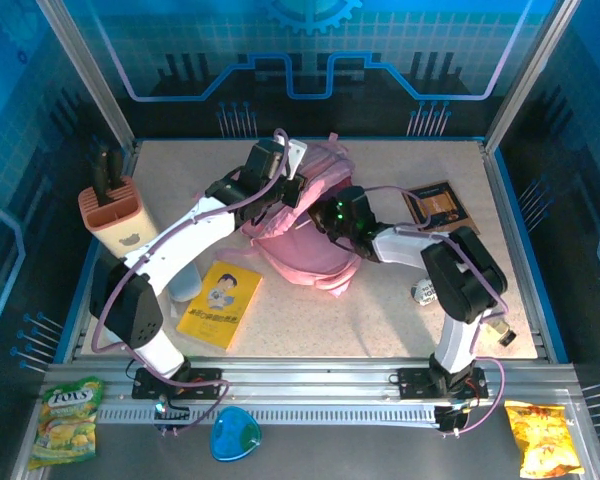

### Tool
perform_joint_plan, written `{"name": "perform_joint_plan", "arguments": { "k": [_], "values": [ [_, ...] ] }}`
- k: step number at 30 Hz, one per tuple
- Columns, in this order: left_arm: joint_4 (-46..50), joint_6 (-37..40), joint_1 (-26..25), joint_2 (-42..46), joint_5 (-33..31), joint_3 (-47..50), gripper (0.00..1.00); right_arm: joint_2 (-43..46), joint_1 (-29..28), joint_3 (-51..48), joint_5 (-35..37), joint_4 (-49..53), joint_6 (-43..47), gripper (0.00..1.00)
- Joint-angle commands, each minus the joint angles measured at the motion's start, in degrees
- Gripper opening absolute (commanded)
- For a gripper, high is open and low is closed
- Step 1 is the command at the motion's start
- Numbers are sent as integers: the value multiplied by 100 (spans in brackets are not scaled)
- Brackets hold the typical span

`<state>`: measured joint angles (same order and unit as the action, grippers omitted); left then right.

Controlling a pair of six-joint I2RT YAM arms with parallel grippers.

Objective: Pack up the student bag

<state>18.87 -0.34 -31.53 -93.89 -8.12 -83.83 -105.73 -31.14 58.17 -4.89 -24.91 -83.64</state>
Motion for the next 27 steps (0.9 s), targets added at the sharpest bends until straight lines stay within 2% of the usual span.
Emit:
{"name": "perform_joint_plan", "arguments": {
  "k": [1,2,5,10,12,16,21,22,24,27],
  "values": [
    [-905,-235,-24,446,53,-80,0,-482,-75,517,-8,-232,-127,17],
    [-896,-252,-18,430,39,-81,0,-612,-81,650,-105,-178,-105,20],
    [-823,-318,29,387,13,-94,0,-703,-76,661,-328,-258,-130,39],
    [-685,-473,228,273,12,-33,0,117,-34,32,-299,182,230,64],
    [-641,-570,345,212,34,43,0,620,-9,-304,-291,516,415,69],
    [-689,-704,551,178,138,345,0,1624,11,-953,-71,1286,842,72],
    [-706,-800,690,154,345,781,0,2946,25,-1690,870,2593,1539,78],
    [-688,-825,701,143,371,862,5,3163,37,-1732,1115,2889,1683,79],
    [-610,-939,713,155,479,1023,23,3622,104,-1739,1718,3566,2049,84],
    [-530,-1126,718,296,642,1280,46,4064,480,-1670,1942,4065,2697,89]
  ]
}}
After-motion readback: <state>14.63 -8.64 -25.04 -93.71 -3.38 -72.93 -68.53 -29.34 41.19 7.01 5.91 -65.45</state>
